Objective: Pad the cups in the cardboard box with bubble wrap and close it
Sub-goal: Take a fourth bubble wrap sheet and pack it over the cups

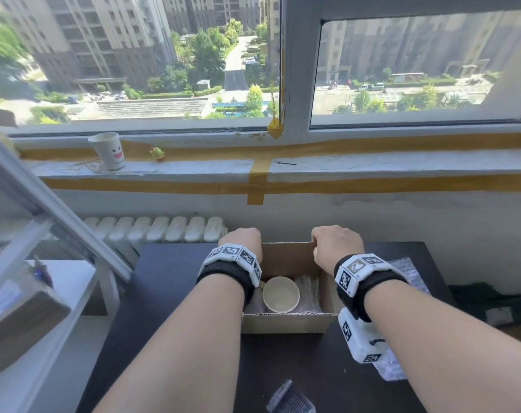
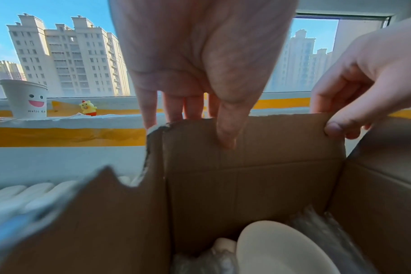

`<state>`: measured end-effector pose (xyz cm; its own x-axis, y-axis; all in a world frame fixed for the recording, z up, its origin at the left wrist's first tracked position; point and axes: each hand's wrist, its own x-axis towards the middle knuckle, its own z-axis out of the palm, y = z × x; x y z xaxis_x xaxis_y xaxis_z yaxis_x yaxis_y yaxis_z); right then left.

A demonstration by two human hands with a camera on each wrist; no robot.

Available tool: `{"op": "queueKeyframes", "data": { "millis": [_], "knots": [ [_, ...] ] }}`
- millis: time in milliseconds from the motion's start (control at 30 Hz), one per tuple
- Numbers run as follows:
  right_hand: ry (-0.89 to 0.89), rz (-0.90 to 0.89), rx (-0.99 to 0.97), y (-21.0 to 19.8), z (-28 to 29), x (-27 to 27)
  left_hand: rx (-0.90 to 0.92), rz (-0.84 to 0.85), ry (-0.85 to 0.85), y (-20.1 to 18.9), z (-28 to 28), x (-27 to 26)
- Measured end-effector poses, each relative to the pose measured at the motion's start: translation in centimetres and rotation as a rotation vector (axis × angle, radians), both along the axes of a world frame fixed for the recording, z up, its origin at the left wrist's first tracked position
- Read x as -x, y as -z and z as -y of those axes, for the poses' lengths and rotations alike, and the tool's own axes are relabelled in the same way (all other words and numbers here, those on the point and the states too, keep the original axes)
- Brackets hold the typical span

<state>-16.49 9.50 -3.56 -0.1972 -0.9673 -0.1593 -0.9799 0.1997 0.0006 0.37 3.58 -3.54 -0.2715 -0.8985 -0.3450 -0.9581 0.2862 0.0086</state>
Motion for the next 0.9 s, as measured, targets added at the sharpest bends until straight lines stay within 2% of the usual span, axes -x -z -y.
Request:
{"op": "queueKeyframes", "data": {
  "millis": [133,333,567,733,900],
  "knots": [
    [0.009,0.037,0.065,-0.2,-0.9,0.9,-0.032,-0.073,0.068,-1.0,-0.6,2.4],
    [0.105,0.086,0.05,-1.2,-2.8,5.6,-0.022,-0.248,0.16,-1.9,-2.2,9.7],
    [0.262,0.164,-0.009,0.1,-5.4,11.8,-0.061,-0.275,0.262,-0.2,-3.7,18.0],
    [0.339,0.208,-0.039,2.2,-6.9,16.0,-0.132,-0.286,0.221,2.2,-5.0,22.9],
    [0.368,0.241,-0.125,5.8,-7.7,18.9,-0.282,-0.231,0.089,5.4,-6.1,24.8]
  ]
}}
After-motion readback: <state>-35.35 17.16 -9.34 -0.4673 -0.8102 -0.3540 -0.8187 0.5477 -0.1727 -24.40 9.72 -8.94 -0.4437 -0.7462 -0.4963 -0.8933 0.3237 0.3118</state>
